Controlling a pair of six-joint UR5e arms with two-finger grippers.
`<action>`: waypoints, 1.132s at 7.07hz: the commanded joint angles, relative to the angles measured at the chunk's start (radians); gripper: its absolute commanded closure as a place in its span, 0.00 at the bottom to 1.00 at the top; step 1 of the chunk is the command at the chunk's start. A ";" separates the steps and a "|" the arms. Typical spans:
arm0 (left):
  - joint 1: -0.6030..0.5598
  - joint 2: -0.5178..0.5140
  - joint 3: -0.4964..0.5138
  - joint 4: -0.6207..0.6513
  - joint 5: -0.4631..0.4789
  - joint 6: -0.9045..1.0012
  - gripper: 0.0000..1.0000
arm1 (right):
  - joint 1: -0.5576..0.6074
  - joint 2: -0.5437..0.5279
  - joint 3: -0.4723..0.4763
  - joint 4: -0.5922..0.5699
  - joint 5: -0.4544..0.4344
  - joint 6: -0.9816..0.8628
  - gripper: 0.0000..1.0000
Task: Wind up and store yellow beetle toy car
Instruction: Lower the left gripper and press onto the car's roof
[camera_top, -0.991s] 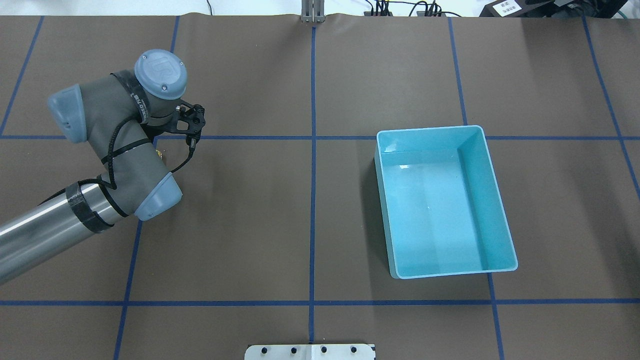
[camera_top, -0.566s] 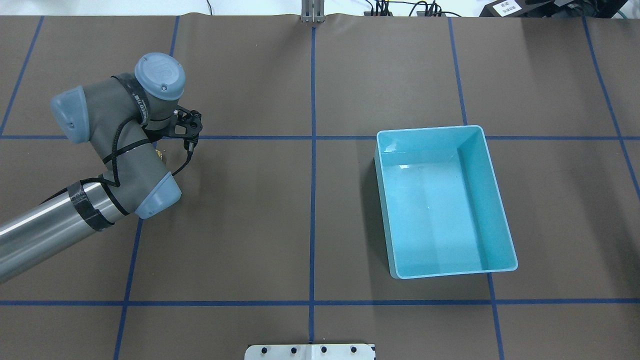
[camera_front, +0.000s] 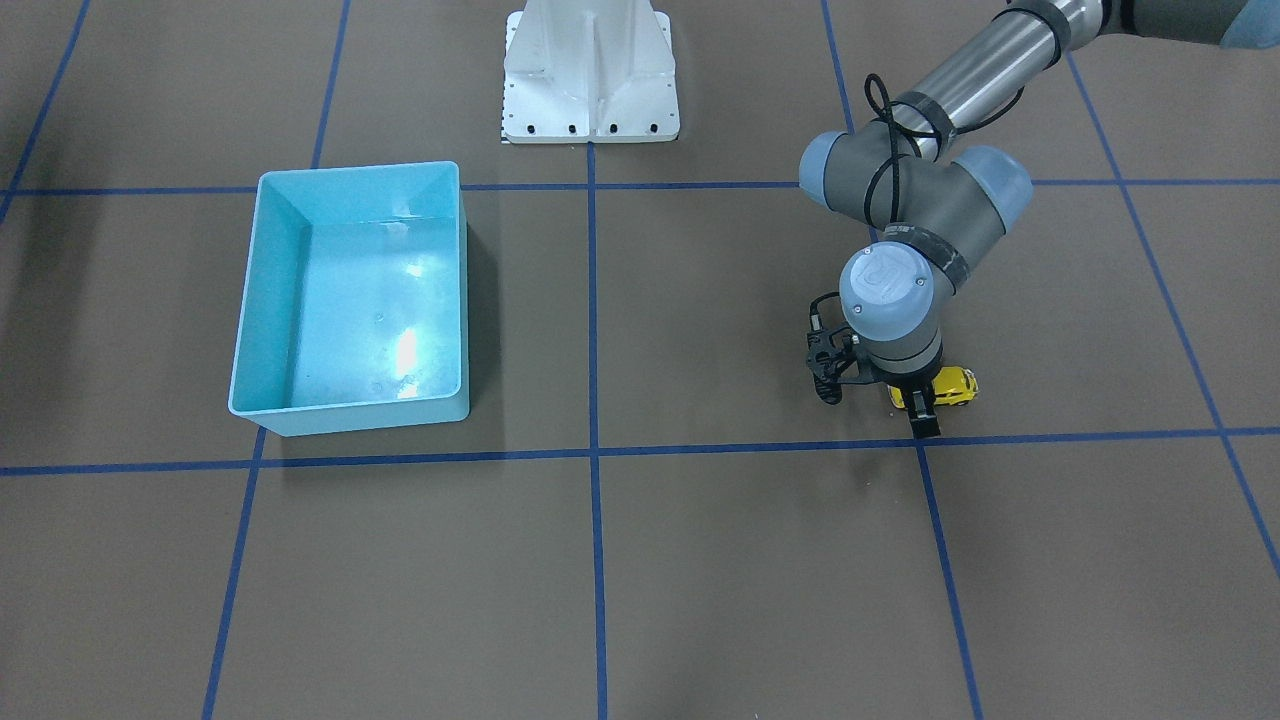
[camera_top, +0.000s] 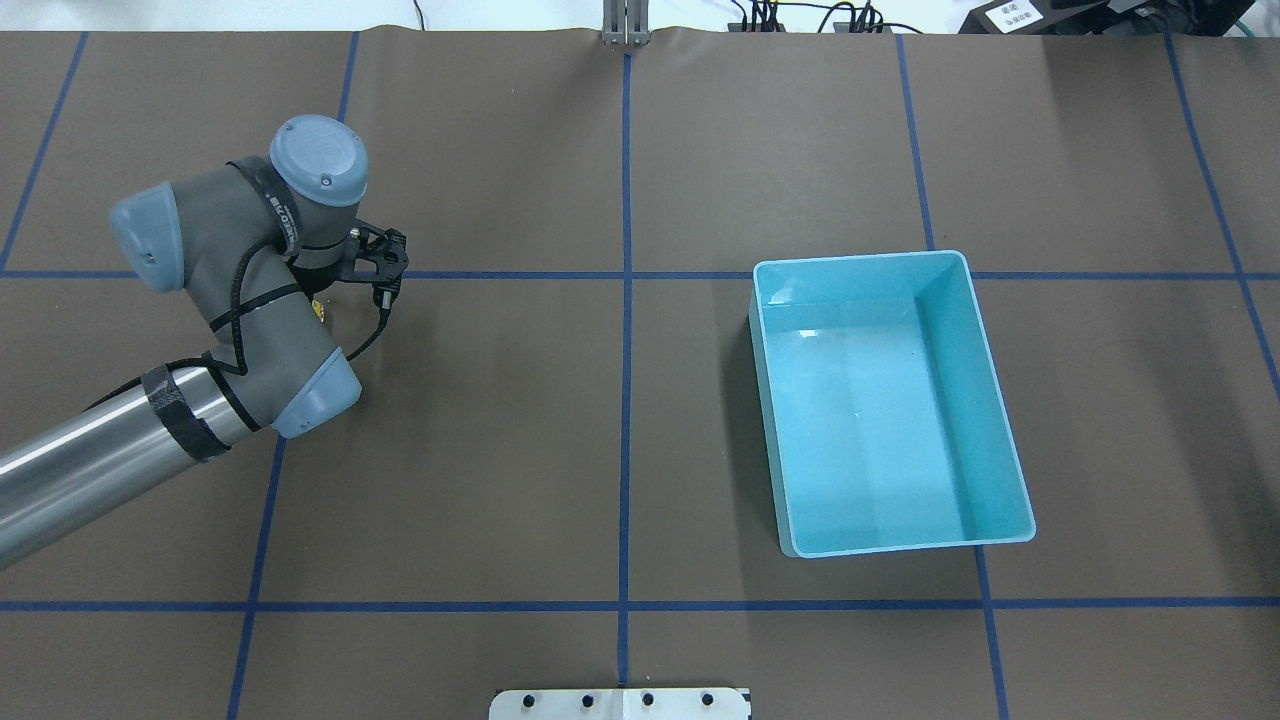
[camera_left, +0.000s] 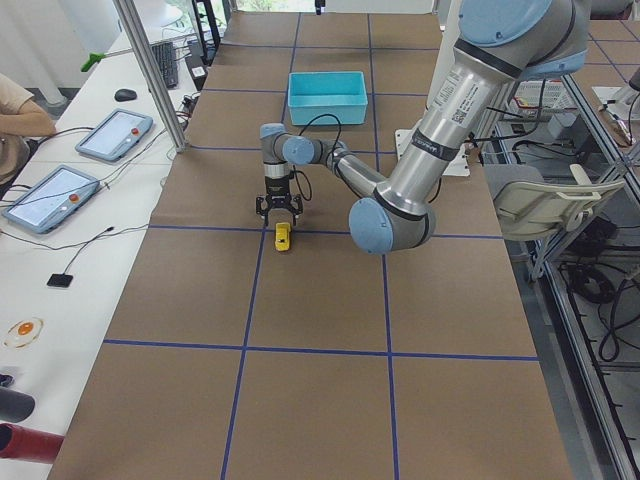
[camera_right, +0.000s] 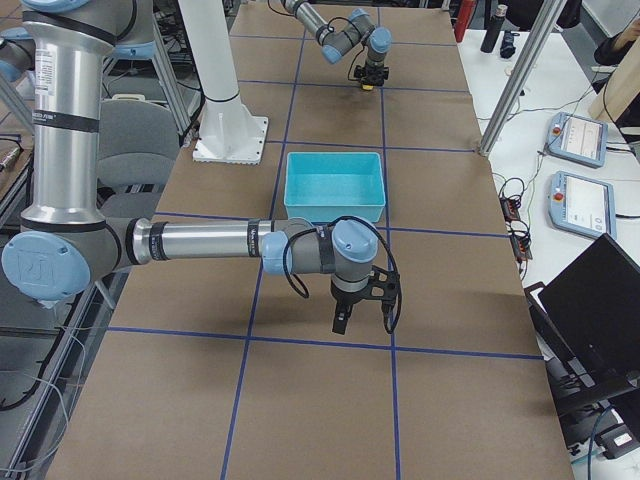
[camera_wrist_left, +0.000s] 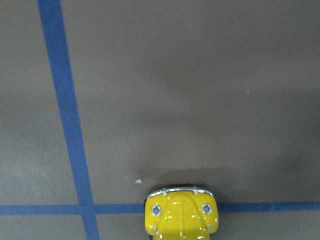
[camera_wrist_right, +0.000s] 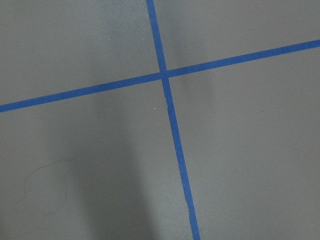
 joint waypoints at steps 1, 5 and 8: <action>0.001 0.002 0.011 -0.022 -0.003 0.005 0.01 | 0.000 0.000 0.000 0.000 0.000 0.000 0.00; 0.008 0.008 0.012 -0.033 -0.006 0.002 0.05 | 0.000 0.000 -0.001 0.000 0.000 0.000 0.00; 0.018 0.008 0.012 -0.033 -0.004 0.008 0.55 | 0.000 -0.001 -0.001 0.000 0.000 0.000 0.00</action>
